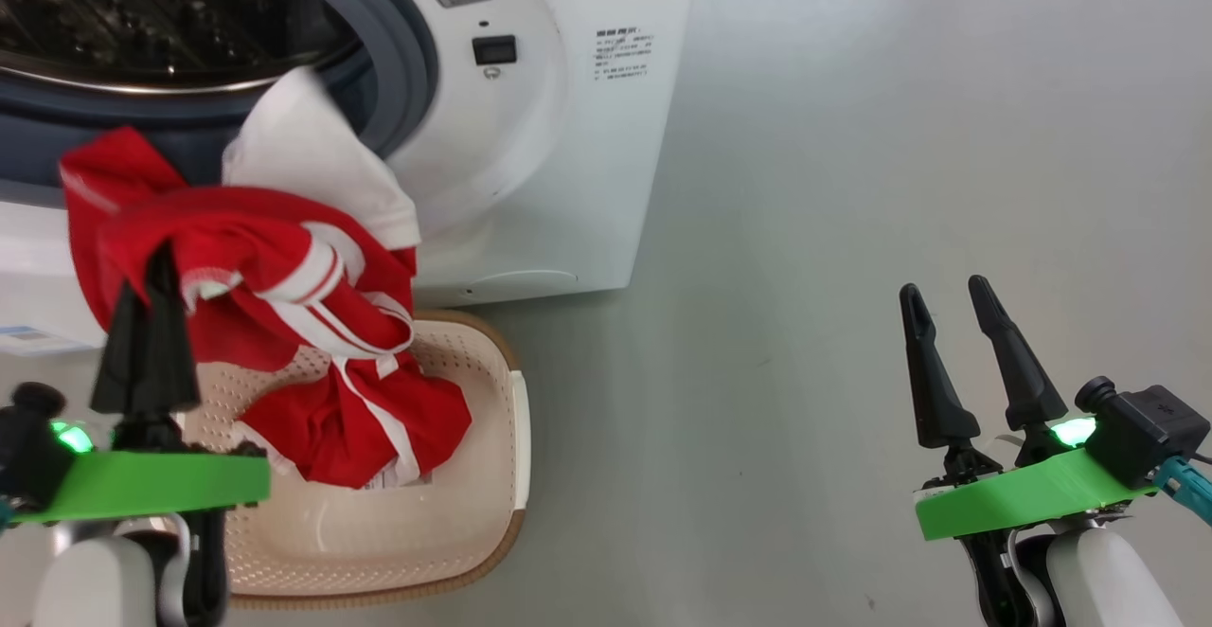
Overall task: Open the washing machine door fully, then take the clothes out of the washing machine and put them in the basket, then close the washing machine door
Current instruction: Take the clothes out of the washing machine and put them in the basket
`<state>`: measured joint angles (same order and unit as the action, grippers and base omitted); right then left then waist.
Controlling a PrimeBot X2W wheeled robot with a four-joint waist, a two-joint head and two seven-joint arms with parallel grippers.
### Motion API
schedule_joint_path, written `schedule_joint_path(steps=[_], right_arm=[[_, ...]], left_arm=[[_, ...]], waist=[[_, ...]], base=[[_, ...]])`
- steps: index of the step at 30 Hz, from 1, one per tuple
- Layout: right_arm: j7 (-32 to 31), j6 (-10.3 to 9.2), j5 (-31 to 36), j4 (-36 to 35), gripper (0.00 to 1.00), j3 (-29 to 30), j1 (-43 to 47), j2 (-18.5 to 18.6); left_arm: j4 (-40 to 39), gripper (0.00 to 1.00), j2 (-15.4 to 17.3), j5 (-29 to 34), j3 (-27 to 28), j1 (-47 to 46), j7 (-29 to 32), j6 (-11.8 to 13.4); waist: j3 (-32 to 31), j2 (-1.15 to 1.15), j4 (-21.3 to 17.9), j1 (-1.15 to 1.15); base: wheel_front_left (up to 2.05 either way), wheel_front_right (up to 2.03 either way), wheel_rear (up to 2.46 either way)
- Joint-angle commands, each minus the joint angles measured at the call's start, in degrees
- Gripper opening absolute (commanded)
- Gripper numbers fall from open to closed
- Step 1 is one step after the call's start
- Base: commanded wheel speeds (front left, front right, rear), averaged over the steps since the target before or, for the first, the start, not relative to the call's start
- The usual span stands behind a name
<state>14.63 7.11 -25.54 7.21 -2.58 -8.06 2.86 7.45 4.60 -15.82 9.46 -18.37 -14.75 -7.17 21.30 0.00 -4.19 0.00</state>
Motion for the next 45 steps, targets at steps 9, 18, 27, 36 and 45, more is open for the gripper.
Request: schedule_joint_path(steps=[9, 18, 27, 36, 45], right_arm=[[0.37, 0.37, -0.25, -2.31, 1.00, -1.04, -1.18, 0.02], [0.37, 0.37, -0.12, -3.43, 1.00, -0.45, -2.95, 0.02], [0.37, 0.37, 0.42, -4.62, 1.00, 0.27, -4.15, 0.02], [0.37, 0.37, 0.87, -5.33, 1.00, 0.34, -5.48, 0.02], [0.37, 0.37, 1.28, -5.35, 1.00, 0.44, -6.19, 0.02]], left_arm=[[9.61, 0.00, 1.49, -0.04, 0.17, -1.23, -0.25, -0.32], [21.25, 0.00, 2.76, 0.93, -2.33, -4.93, -0.25, -0.32], [34.96, 0.00, 3.40, 1.79, -4.79, -11.44, -0.25, -0.32], [46.04, 0.00, 3.95, 2.65, -6.94, -17.55, -0.25, -0.32], [50.50, 0.33, 4.14, 2.72, -6.48, -20.67, -0.25, -0.32]], waist=[[5.26, 0.00, -0.53, 0.00], [10.97, 0.00, -1.39, 0.00], [15.31, 0.00, -1.48, 0.00], [18.83, 0.00, -1.25, 0.00], [19.62, 0.00, -0.92, 0.00]], base=[[0.00, 0.00, 0.00], [0.00, 0.00, 0.00], [0.00, 0.00, 0.00], [0.00, 0.00, 0.00], [0.00, 0.00, 0.00]])
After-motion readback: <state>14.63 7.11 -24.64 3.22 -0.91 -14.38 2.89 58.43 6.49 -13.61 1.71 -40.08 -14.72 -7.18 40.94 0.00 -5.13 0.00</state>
